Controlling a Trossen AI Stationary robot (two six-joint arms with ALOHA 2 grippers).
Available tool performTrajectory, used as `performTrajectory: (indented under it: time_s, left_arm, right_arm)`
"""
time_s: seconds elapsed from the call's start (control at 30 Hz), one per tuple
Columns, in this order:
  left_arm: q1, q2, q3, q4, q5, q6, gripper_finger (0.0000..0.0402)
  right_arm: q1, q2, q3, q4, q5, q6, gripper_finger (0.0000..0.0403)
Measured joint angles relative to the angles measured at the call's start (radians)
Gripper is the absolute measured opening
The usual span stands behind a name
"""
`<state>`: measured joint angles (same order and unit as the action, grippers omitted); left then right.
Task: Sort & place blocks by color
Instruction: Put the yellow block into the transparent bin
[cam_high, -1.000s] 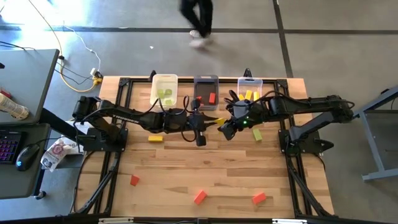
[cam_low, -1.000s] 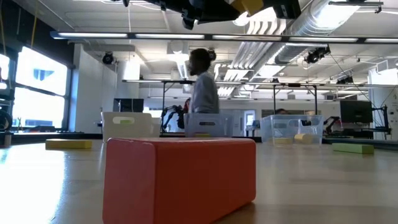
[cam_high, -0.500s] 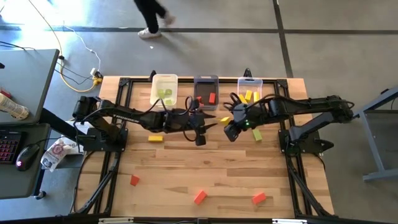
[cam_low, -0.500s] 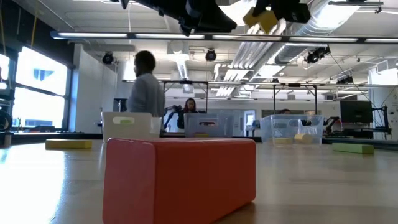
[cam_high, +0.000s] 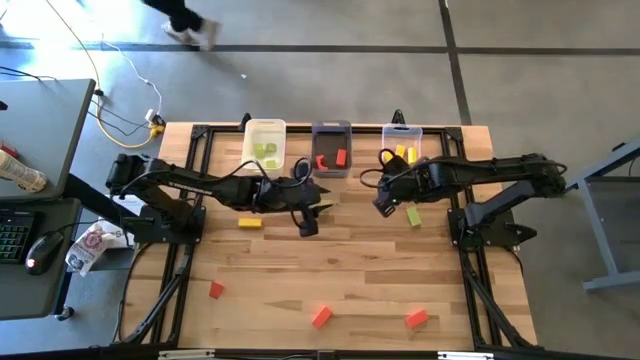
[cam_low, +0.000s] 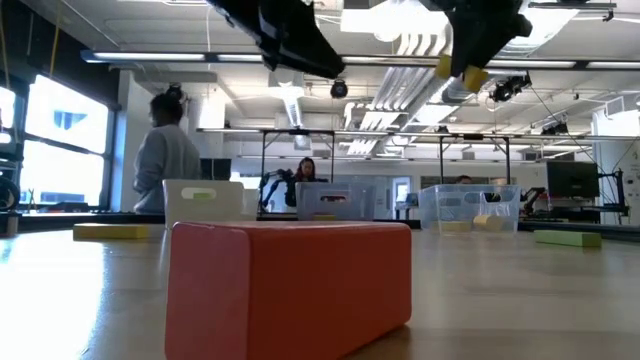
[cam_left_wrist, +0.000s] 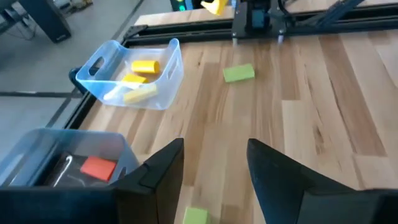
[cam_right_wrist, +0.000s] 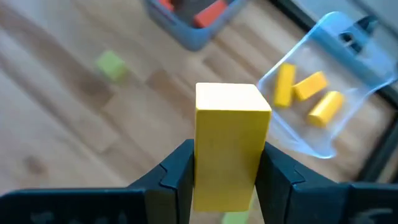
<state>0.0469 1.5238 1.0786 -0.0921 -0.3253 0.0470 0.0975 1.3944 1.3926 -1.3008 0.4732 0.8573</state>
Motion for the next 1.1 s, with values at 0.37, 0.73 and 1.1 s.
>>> performTrajectory:
  time_s: [0.37,0.73,1.1]
  left_arm:
    - [-0.043,-0.135,-0.001,-0.223,-0.001,-0.035,0.0161]
    - [-0.064,-0.194,-0.001,-0.421,-0.001,-0.099,0.0161]
    - [-0.059,-0.204,-0.083,-0.476,-0.033,-0.166,0.0161]
  right_arm:
    - [-0.085,0.111,0.000,-0.095,0.128,-0.008,0.0112]
    - [-0.286,0.234,0.000,-0.113,0.128,-0.139,0.0112]
    - [-0.476,0.291,0.000,-0.088,0.042,-0.270,0.0112]
